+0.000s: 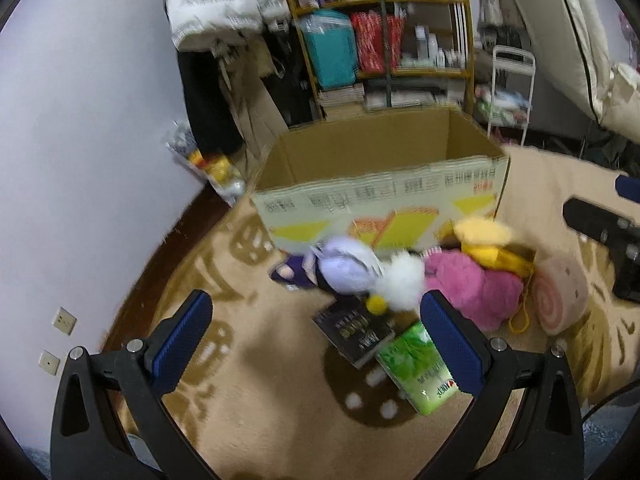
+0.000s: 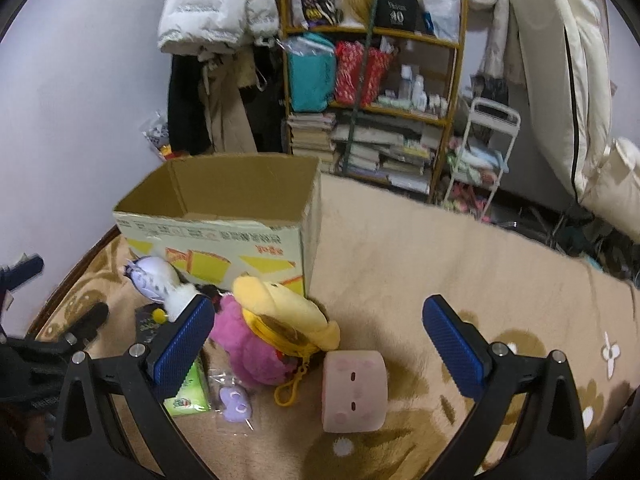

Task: Organize soft objects
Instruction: 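Lower the left tool onto the green tissue pack while the right tool lowers onto the pink cube plush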

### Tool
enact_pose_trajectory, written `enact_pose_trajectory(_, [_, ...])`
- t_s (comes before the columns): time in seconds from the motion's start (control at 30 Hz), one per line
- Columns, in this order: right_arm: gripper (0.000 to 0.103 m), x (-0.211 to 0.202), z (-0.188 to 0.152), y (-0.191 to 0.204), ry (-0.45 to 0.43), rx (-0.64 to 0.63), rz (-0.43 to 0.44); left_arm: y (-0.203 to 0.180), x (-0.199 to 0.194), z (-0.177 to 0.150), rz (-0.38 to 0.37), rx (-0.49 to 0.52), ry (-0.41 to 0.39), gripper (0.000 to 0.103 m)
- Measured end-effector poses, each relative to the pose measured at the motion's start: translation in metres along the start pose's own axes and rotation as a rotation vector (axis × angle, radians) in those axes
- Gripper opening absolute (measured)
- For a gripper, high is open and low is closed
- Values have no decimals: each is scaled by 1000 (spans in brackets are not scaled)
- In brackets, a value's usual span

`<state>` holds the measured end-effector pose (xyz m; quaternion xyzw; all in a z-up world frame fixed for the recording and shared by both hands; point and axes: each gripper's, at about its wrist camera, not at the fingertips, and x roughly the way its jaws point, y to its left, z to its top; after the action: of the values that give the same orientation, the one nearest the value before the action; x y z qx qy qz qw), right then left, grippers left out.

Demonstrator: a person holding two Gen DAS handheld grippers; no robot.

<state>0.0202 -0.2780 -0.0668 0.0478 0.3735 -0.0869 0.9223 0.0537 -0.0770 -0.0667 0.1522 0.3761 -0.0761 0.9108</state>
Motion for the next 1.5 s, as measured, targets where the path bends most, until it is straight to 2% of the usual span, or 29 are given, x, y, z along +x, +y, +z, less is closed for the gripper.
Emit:
enact_pose_trajectory(0.2, [103, 30, -3, -15, 122, 31, -36, -20, 31, -13, -55, 18, 117, 102])
enact_pose_trajectory(0.5, [103, 71, -15, -38, 336, 77, -63, -51, 51, -32, -113, 99, 209, 102])
enact_pose_trajectory(0.63, [103, 81, -21, -43, 395, 100, -73, -55, 58, -39, -160, 87, 276, 102])
enact_pose_trajectory(0.7, [103, 85, -26, -45, 431, 111, -78, -56, 63, -42, -160, 80, 298, 102])
enact_pose_trajectory(0.93, [103, 95, -33, -50, 492, 110, -75, -50, 69, -45, -205, 21, 336, 102])
enact_pose_trajectory(1.0, [103, 96, -34, -51, 498, 116, -67, -50, 72, -45, -218, 12, 339, 99])
enact_pose_trajectory(1.17, [89, 97, -37, -47, 518, 105, -86, -50, 73, -46, -284, -7, 350, 78])
enact_pose_trajectory(1.2, [81, 99, -38, -47, 524, 105, -87, -46, 77, -49, -297, -6, 349, 76])
enact_pose_trajectory(1.27, [77, 100, -38, -47, 528, 103, -80, -49, 74, -50, -313, -6, 351, 67])
enact_pose_trajectory(1.43, [60, 96, -42, -42, 528, 106, -41, -49, 76, -53, -334, -21, 360, 66])
enact_pose_trajectory(1.5, [57, 97, -43, -41, 539, 104, -31, -49, 77, -55, -334, -20, 361, 65])
